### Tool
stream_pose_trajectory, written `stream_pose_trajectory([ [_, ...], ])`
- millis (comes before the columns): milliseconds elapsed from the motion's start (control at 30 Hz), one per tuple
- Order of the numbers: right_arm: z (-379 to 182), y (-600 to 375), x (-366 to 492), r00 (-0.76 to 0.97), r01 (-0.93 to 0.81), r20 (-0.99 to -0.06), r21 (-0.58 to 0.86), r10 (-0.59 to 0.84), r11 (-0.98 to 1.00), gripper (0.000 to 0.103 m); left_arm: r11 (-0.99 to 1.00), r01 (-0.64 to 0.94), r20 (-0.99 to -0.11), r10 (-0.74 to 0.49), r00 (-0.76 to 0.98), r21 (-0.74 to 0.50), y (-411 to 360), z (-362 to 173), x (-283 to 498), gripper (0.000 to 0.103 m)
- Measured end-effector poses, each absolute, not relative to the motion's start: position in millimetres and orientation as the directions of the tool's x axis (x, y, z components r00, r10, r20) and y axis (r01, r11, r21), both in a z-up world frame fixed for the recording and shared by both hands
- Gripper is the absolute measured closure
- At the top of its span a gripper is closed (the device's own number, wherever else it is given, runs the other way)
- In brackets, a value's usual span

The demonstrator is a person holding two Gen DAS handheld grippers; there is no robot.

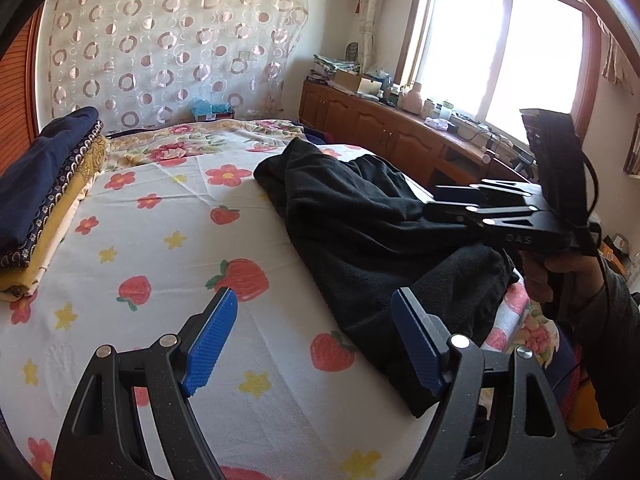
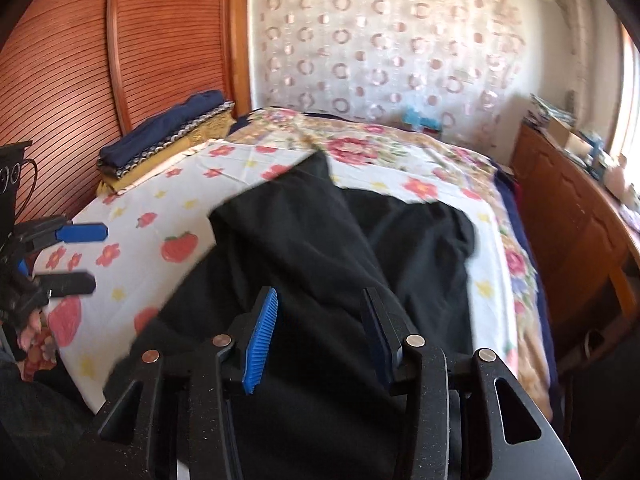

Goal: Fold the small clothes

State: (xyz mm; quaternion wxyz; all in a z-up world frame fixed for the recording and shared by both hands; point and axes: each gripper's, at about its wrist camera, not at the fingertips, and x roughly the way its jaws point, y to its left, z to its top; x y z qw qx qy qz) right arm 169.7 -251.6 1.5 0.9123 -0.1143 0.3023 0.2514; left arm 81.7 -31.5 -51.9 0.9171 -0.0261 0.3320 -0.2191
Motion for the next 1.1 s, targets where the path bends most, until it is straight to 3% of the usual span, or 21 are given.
stream_pose_trajectory([
  [267, 0, -190, 205, 0.600, -0.644, -0.654, -0.054, 0.460, 0.763, 0.054, 0.911, 0.353, -0.589, -0.409, 0.697, -0.214, -16, -54, 81, 0.023],
  [667, -35, -157, 242, 0.562, -0.667, -0.754, -0.172, 0.339, 0.725, 0.052, 0.911, 0.339, -0.587, -0.411, 0.697, -0.235, -5, -58, 79, 0.023],
  [700, -35, -160, 244, 0.558, -0.669, -0.755, -0.162, 0.345, 0.726, 0.055, 0.911, 0.339, -0.588, -0.412, 0.697, -0.236, -5, -58, 79, 0.023],
  [800, -29, -158, 248, 0.584, -0.647, -0.741, -0.179, 0.331, 0.741, 0.092, 0.910, 0.342, -0.591, -0.412, 0.694, -0.234, -6, -59, 79, 0.023],
  [1100, 35, -214, 251, 0.705, -0.537, -0.615, -0.140, 0.352, 0.832, 0.096, 0.908, 0.348, -0.595, -0.417, 0.687, -0.234, -9, -62, 81, 0.023],
])
